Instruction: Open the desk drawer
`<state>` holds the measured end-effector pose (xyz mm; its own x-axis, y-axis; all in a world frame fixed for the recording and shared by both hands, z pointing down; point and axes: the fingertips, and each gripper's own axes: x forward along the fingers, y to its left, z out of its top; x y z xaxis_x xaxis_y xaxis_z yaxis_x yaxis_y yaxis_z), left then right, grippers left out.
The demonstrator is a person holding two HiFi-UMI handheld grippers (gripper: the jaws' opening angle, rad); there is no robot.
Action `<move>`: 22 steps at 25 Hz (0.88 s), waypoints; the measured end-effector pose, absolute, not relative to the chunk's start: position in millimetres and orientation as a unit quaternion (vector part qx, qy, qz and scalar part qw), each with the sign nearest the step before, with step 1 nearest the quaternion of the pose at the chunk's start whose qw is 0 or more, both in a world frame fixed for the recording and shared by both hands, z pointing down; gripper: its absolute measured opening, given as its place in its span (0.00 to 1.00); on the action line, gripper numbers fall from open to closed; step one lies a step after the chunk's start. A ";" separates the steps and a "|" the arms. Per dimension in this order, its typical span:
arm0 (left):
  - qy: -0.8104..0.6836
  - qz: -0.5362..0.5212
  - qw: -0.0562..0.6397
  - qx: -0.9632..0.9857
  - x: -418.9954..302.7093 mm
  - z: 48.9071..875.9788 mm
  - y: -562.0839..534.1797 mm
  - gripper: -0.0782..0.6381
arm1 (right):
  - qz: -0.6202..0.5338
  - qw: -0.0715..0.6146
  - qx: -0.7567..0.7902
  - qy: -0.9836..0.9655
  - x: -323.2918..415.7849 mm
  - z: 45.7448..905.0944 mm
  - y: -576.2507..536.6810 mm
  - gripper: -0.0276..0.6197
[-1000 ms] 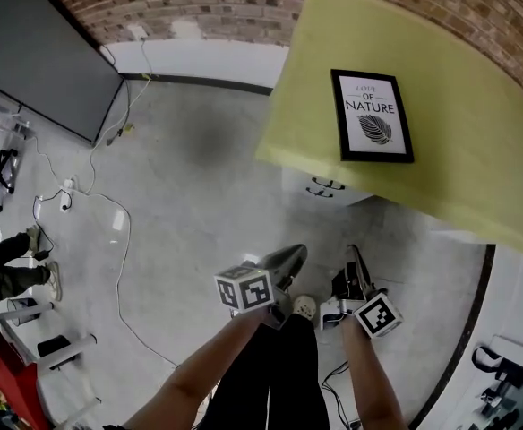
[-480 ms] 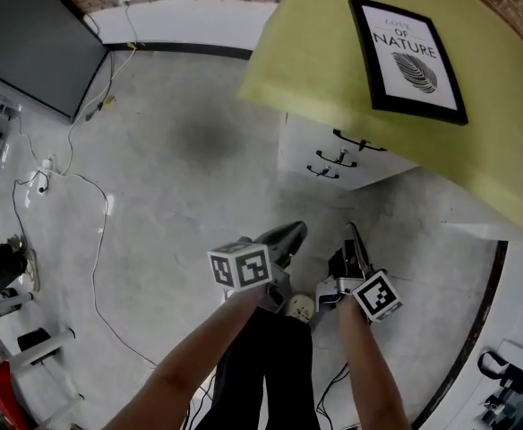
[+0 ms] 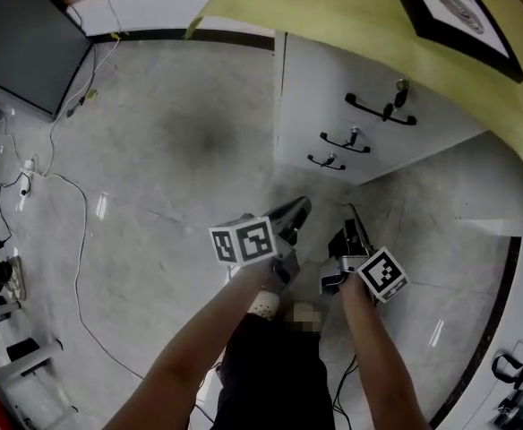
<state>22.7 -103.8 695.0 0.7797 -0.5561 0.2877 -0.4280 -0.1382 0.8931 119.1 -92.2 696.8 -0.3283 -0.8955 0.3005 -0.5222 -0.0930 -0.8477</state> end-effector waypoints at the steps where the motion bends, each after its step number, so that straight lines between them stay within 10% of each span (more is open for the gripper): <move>1: -0.326 -0.057 0.570 0.752 24.3 705.3 -106.9 0.12 | -0.497 0.191 -0.549 0.644 120.1 706.4 -94.2 0.06; 19: -0.333 -0.145 0.623 0.693 52.7 858.2 -175.4 0.13 | -0.518 0.249 -0.536 0.618 148.5 853.9 -154.2 0.07; 22: -0.327 -0.136 0.628 0.693 60.6 874.9 -188.3 0.35 | -0.527 0.244 -0.525 0.622 144.8 872.4 -169.3 0.24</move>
<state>60.6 -188.3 874.9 0.7489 -0.6239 0.2233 -0.2833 0.0032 0.9590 144.8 -169.3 872.4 -0.3291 -0.9105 0.2504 -0.3962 -0.1075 -0.9119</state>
